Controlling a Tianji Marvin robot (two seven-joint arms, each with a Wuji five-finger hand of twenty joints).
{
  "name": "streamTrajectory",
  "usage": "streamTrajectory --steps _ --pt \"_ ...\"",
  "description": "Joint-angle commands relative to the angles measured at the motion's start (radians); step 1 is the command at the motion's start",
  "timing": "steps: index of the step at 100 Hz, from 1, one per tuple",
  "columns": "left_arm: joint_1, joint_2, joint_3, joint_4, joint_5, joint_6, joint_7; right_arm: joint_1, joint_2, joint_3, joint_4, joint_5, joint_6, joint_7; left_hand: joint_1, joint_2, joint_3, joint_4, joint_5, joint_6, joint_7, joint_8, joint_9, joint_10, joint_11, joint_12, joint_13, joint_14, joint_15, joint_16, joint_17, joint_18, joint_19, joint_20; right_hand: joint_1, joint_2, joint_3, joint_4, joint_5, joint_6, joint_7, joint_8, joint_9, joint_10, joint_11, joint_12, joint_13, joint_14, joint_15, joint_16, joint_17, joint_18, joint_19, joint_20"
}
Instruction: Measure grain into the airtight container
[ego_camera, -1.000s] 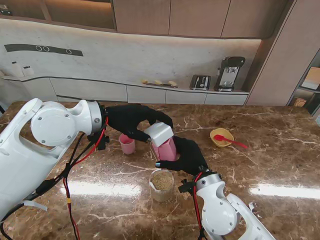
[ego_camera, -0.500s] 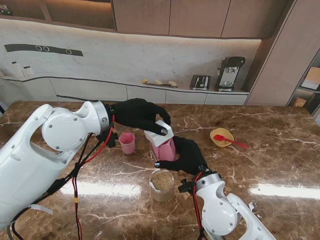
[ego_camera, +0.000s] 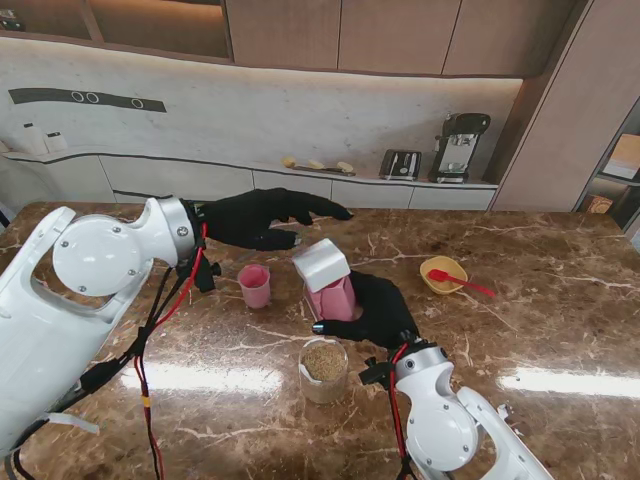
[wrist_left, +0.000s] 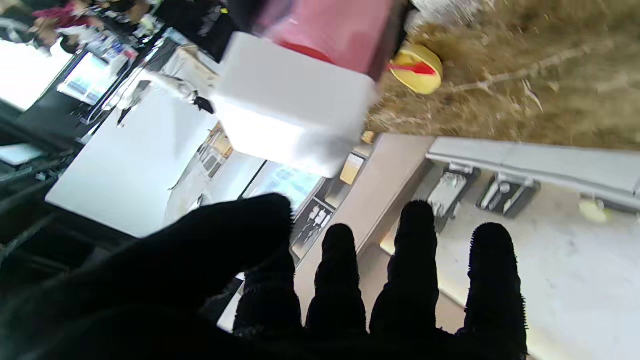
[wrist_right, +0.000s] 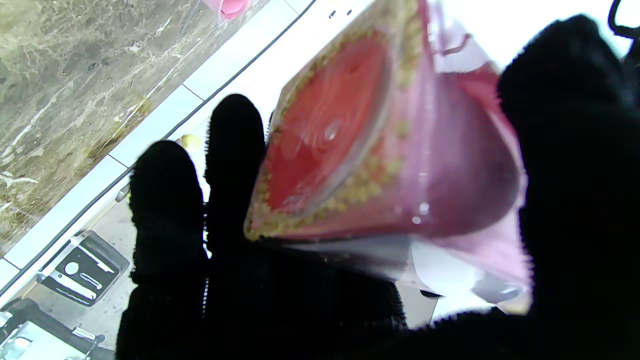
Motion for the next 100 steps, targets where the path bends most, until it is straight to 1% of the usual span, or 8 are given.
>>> streamTrajectory --steps 1,8,23,46,65,73,79,100 --pt "0.003 0.012 -0.003 -0.025 0.007 0.066 -0.044 -0.009 -0.002 0.003 -0.004 0.004 0.000 0.012 0.091 -0.112 0.151 -0.074 -0.032 -0.069 0.009 0.011 -0.071 -0.044 -0.015 -0.012 -0.046 -0.046 -0.037 -0.025 -0.028 0.014 -0.053 -0.009 0.205 0.218 0.291 0.035 0.127 -0.244 0.196 0.066 0.097 -0.130 0.130 0.050 0.044 -0.088 0.023 0.002 0.013 -0.027 0.043 0.016" --pt "-0.002 0.018 -0.003 -0.028 0.004 0.073 -0.072 -0.010 -0.002 0.004 -0.005 0.004 -0.002 0.012 0.203 -0.221 0.239 -0.260 -0.043 -0.101 0.009 -0.003 -0.103 -0.050 -0.004 -0.010 -0.063 -0.060 -0.045 -0.035 -0.031 0.012 -0.065 -0.012 0.206 0.219 0.291 0.034 0.127 -0.244 0.196 0.067 0.097 -0.130 0.130 0.050 0.046 -0.090 0.025 0.003 0.016 -0.028 0.044 0.016" --pt "-0.029 0.034 0.013 -0.021 -0.034 0.095 -0.155 -0.010 -0.002 0.002 -0.004 0.002 -0.002 0.010 0.242 -0.204 0.177 -0.400 -0.112 -0.085 -0.045 -0.050 -0.191 -0.052 -0.010 -0.018 -0.119 -0.083 -0.057 -0.039 -0.058 -0.003 -0.123 -0.030 0.206 0.220 0.291 0.033 0.127 -0.243 0.197 0.067 0.097 -0.131 0.130 0.050 0.045 -0.088 0.026 0.003 0.016 -0.028 0.044 0.016" --pt "-0.074 0.046 0.062 -0.003 -0.010 0.061 -0.203 -0.011 -0.001 -0.004 -0.009 -0.003 -0.002 0.013 0.136 -0.004 -0.267 -0.419 -0.140 -0.018 0.014 0.066 -0.111 -0.084 0.034 0.070 -0.043 -0.095 0.009 0.073 -0.056 -0.017 -0.150 0.010 0.214 0.220 0.296 0.035 0.126 -0.245 0.197 0.068 0.096 -0.132 0.129 0.051 0.043 -0.088 0.024 0.002 0.015 -0.027 0.044 0.016" --pt "-0.060 0.034 0.070 -0.007 0.073 0.019 -0.126 -0.013 -0.001 -0.004 -0.010 -0.004 -0.002 0.010 0.136 0.002 -0.397 -0.443 0.055 0.040 0.323 0.344 0.190 -0.071 0.221 0.330 0.136 -0.077 0.171 0.372 0.000 -0.036 -0.052 0.091 0.212 0.222 0.294 0.033 0.125 -0.245 0.196 0.068 0.095 -0.131 0.128 0.051 0.043 -0.090 0.024 0.001 0.015 -0.027 0.044 0.016" --pt "-0.052 0.028 0.074 -0.009 0.104 0.004 -0.094 -0.012 -0.001 -0.006 -0.010 -0.006 -0.002 0.011 0.164 0.001 -0.594 -0.478 0.116 0.049 0.426 0.386 0.324 -0.070 0.277 0.388 0.220 -0.072 0.217 0.425 0.021 -0.050 0.007 0.097 0.212 0.222 0.294 0.034 0.125 -0.244 0.196 0.068 0.096 -0.132 0.129 0.051 0.043 -0.089 0.024 0.001 0.015 -0.027 0.044 0.016" --pt "-0.046 0.024 0.080 -0.012 0.137 -0.002 -0.067 -0.011 -0.001 -0.008 -0.009 -0.006 -0.003 0.011 0.187 0.050 -0.795 -0.469 0.158 0.065 0.473 0.375 0.443 -0.065 0.337 0.415 0.311 -0.051 0.282 0.457 0.051 -0.068 0.066 0.099 0.211 0.222 0.294 0.033 0.125 -0.246 0.196 0.067 0.095 -0.132 0.128 0.051 0.043 -0.089 0.024 0.001 0.015 -0.027 0.044 0.016" --pt "-0.027 0.001 0.104 -0.007 0.173 0.013 0.035 -0.005 -0.002 -0.018 -0.008 -0.004 -0.003 0.012 0.059 0.191 -1.062 -0.419 0.287 0.155 0.506 0.199 0.829 -0.017 0.515 0.364 0.638 0.069 0.595 0.418 0.163 -0.097 0.286 0.066 0.211 0.221 0.294 0.034 0.126 -0.245 0.196 0.067 0.095 -0.132 0.128 0.050 0.043 -0.089 0.024 0.001 0.015 -0.027 0.044 0.015"
